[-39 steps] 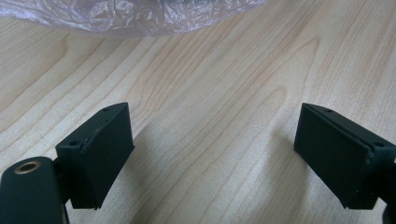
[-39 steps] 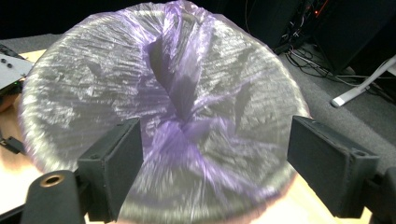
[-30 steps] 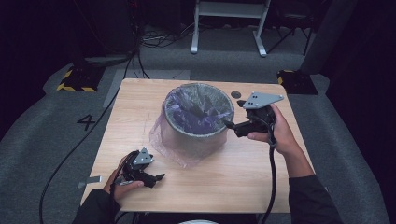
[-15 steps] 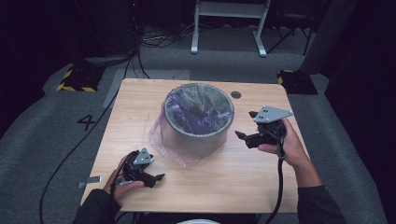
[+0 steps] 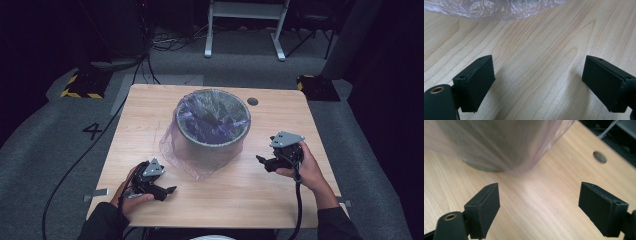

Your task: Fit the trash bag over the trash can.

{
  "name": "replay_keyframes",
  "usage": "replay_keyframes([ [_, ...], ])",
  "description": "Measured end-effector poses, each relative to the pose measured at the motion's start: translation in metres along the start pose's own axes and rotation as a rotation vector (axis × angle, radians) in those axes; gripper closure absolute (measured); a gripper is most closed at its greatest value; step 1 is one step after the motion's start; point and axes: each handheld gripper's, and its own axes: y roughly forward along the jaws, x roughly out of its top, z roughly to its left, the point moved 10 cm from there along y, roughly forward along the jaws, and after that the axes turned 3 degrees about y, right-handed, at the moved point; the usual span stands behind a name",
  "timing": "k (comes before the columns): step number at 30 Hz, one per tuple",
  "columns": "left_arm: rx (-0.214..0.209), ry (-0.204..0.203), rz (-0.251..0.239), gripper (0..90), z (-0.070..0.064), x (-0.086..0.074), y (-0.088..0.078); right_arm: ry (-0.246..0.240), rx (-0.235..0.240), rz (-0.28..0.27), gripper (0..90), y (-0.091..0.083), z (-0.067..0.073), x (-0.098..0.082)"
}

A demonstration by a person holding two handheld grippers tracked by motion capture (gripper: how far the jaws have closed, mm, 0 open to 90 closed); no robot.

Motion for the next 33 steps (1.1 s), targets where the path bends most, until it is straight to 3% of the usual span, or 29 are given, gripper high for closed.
replay_keyframes([
  [3,0.000,0.000,0.000,10.5,0.000,0.000,0.000,0.032,0.007,0.017,17.4,0.004,0.000,-0.017],
  [6,0.000,0.000,0.000,10.5,0.000,0.000,0.000,0.076,0.045,0.024,17.4,0.006,0.002,-0.032],
  [20,-0.001,0.000,0.002,10.3,0.000,0.000,0.000,0.218,0.058,0.070,17.6,0.007,0.000,-0.112],
  [25,-0.001,-0.001,0.001,10.3,0.000,0.000,0.000,0.269,0.054,0.074,17.2,0.002,0.001,-0.132],
  [28,-0.001,-0.002,0.001,10.3,0.000,0.000,0.000,0.290,0.065,0.049,16.9,-0.001,0.003,-0.137],
  [33,-0.001,-0.002,0.002,10.3,0.000,0.000,0.000,0.322,0.031,0.007,16.2,-0.010,0.000,-0.147],
])
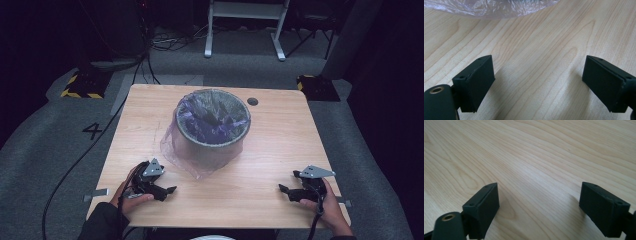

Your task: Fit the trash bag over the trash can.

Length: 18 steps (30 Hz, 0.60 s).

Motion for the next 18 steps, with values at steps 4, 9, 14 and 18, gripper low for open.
replay_keyframes([
  [4,0.000,0.001,-0.001,10.3,0.0000,0.0001,0.0000,0.019,-0.021,-0.001,16.1,-0.0053,-0.0040,-0.0048],
  [9,0.000,0.001,-0.001,10.3,0.0001,0.0001,0.0001,0.019,-0.021,-0.001,15.9,-0.0057,-0.0045,-0.0052],
  [14,-0.002,0.001,0.001,10.1,0.0001,0.0000,0.0001,0.019,-0.020,-0.001,15.8,-0.0057,-0.0045,-0.0052],
  [18,-0.001,0.004,0.001,10.1,0.0003,0.0000,0.0001,0.018,-0.020,-0.001,15.8,-0.0057,-0.0046,-0.0052],
])
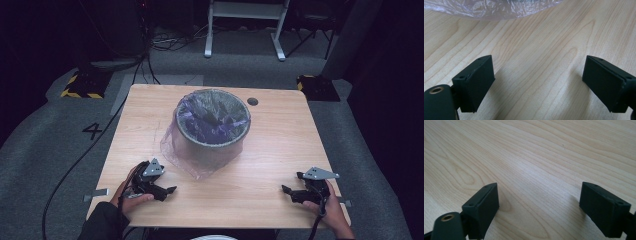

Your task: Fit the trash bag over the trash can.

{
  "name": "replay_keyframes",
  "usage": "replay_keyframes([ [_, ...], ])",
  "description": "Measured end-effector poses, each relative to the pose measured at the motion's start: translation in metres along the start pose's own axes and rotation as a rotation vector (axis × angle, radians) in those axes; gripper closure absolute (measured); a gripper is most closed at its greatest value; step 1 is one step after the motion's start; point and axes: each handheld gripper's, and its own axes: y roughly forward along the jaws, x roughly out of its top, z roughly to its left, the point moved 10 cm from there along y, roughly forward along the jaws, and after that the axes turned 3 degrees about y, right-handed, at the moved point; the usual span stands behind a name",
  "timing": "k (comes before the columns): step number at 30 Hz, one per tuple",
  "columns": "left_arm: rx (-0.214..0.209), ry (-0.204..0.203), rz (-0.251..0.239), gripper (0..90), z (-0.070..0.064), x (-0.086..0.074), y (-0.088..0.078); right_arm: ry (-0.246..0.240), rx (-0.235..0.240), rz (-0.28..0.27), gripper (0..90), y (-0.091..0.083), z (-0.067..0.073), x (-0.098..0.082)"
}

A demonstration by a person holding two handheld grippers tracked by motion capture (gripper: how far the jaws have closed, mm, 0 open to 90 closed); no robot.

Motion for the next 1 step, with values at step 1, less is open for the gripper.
replay_keyframes([
  [1,-0.001,-0.003,-0.001,10.1,-0.0003,0.0000,0.0001,0.000,0.000,0.000,15.8,0.0000,0.0000,0.0000],
])
